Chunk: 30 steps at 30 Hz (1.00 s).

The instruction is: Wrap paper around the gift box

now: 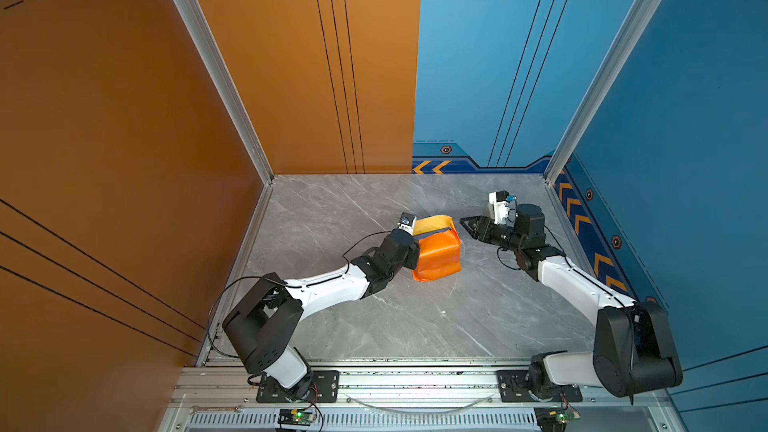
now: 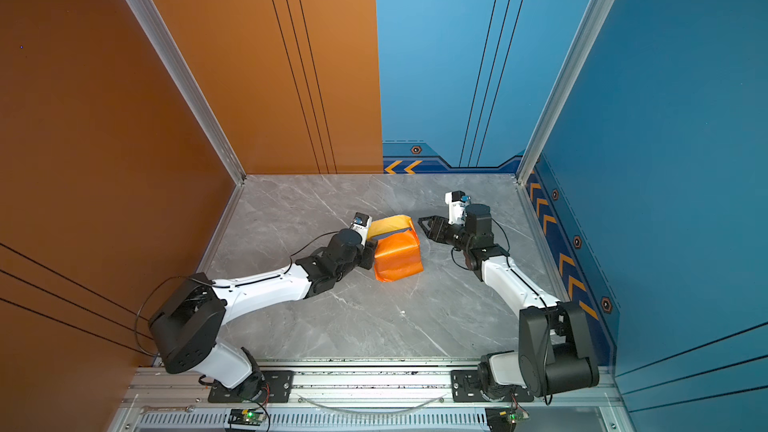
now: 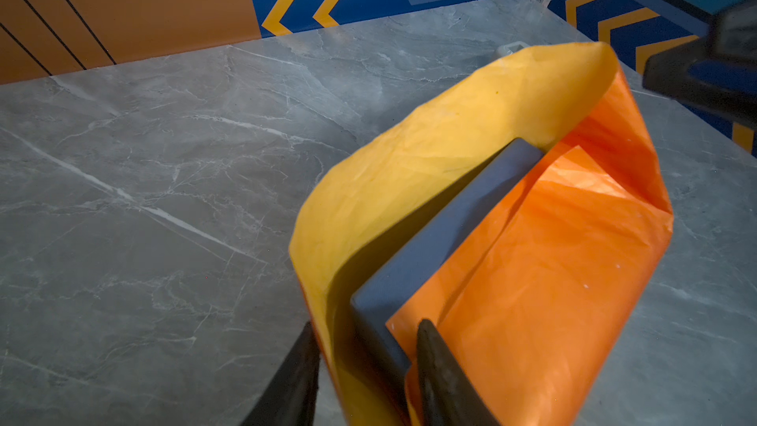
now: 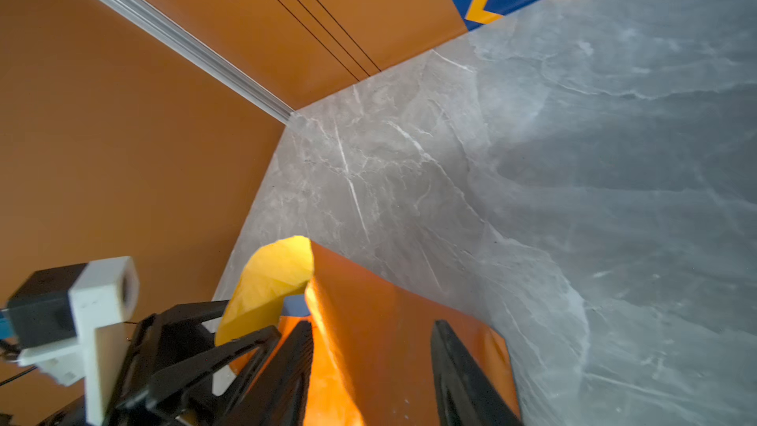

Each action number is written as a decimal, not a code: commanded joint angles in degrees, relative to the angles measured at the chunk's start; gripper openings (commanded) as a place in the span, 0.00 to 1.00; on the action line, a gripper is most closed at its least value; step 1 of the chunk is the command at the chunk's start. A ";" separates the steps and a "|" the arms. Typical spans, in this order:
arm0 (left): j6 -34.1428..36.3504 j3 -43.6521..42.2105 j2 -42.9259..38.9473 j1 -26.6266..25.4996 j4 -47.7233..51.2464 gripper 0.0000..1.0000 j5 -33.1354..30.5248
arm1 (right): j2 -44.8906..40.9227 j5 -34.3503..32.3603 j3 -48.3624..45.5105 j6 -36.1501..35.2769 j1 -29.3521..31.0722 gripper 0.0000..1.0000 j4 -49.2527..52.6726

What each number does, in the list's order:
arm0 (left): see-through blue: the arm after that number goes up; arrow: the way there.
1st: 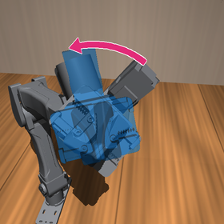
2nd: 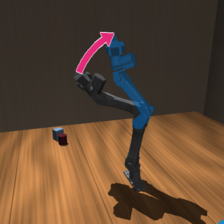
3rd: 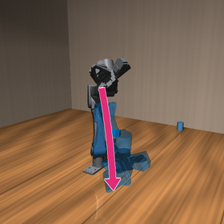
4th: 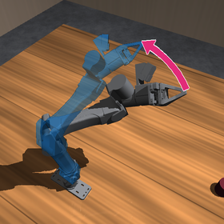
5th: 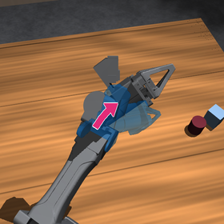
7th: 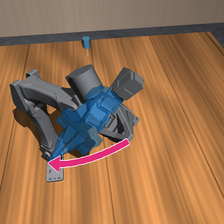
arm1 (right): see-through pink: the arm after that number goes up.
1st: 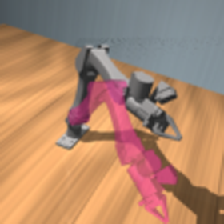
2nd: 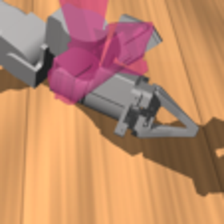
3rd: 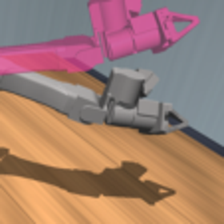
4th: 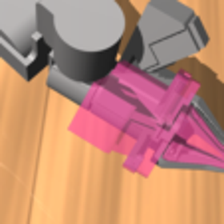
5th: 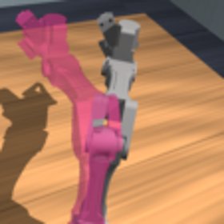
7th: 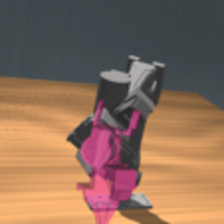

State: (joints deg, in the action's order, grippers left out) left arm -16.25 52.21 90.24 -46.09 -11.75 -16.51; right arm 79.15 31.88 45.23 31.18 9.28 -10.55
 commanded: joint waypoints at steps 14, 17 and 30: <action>1.57 0.10 1.32 -1.14 6.69 0.40 -0.42 | 2.80 -12.99 1.41 -4.64 7.68 0.49 6.18; 1.67 0.09 1.22 -1.28 6.65 0.40 -0.55 | 2.32 -12.37 0.42 -5.19 8.45 0.51 4.95; 1.92 0.13 1.41 -1.49 5.80 0.40 -0.10 | 8.12 -10.98 -0.40 -7.18 8.91 0.52 6.27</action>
State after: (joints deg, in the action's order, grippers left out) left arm -15.84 52.40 90.24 -46.48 -11.33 -16.95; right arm 84.40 20.84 46.02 25.89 17.80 -7.73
